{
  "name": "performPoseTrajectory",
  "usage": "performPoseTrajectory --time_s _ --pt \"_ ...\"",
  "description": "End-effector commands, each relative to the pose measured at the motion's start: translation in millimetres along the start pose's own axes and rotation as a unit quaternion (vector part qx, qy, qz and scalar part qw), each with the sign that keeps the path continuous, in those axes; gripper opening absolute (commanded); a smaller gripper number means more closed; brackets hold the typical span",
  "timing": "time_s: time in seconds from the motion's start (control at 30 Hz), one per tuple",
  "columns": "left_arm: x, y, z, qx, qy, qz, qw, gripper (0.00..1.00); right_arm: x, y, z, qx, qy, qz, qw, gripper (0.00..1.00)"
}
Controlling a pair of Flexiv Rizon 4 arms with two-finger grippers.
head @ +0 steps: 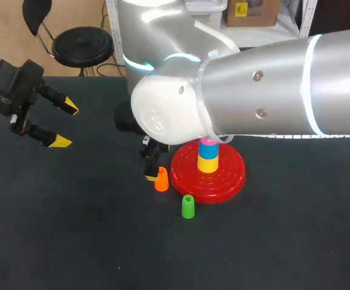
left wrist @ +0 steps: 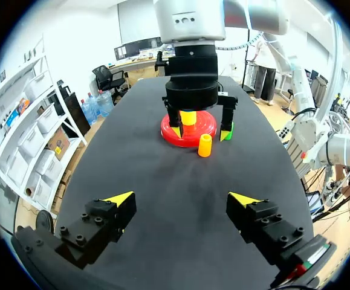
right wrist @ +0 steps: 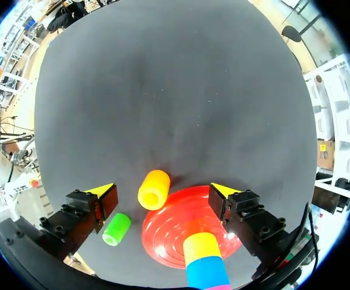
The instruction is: Pick up and stack the cylinders on the red base in this order: pink,purple,orange,green
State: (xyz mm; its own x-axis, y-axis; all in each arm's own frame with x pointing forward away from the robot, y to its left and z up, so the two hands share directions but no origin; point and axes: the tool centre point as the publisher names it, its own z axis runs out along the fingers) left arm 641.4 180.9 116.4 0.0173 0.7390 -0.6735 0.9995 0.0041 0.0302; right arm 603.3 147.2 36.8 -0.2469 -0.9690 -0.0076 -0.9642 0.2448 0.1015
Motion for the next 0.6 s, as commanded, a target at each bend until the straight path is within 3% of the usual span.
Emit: performPoseTrajectory --time_s 0.03,0.6 --pt "0.5 -0.6 0.1 -0.001 0.0 0.001 1.0 1.0 6.8 6.9 4.1 0.007 -0.012 -0.001 1.0 1.0" --pt "0.5 -0.6 0.1 -0.001 0.0 0.001 1.0 1.0 7.6 10.4 13.4 -0.001 0.007 -0.004 1.0 1.0"
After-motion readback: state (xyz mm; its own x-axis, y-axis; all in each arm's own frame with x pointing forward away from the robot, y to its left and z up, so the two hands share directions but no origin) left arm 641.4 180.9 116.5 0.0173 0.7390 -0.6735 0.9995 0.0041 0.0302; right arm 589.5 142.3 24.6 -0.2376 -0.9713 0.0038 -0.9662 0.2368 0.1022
